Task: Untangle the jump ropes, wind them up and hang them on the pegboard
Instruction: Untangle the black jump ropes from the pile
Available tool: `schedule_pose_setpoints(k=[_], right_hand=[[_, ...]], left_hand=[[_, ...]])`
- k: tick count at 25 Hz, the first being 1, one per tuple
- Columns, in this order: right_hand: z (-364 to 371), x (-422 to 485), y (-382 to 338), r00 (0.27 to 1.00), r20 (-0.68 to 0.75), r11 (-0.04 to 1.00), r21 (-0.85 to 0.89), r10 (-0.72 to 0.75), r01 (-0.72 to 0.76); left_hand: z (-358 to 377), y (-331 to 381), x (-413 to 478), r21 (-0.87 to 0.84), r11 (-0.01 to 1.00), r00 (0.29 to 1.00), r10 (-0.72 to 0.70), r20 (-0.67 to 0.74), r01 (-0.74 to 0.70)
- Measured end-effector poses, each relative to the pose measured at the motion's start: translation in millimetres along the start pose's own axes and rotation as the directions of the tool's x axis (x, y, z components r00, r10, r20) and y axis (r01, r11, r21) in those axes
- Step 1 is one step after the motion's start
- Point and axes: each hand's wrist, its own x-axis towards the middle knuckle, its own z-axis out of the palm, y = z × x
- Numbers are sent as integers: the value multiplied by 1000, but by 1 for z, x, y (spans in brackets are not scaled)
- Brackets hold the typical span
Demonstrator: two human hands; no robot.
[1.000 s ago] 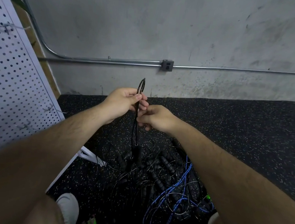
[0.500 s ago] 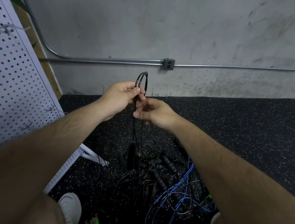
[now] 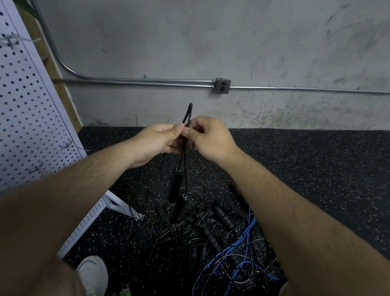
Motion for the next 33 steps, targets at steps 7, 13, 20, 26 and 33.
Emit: schedule_pose_setpoints(k=[7,13,20,26,33], right_hand=[[-16,8,-7,994,-109,978,208,30,-7],[-19,-8,17,964,249,955,250,94,-157],[7,-15,26,964,230,991,-49,136,-128],[-5,-10,7,994,59,995,42,89,-91],[-14,-4,-9,992,-57,969,226,117,-101]], left_hand=[[18,-1,-3,191,974,989,136,-50,-124],[9,8,4,165,967,966,217,-140,-193],[3,10,7,123,980,976,175,-130,-159],[-4,8,6,25,990,978,139,-154,-137],[14,-6,2,97,993,994,74,-82,-66]])
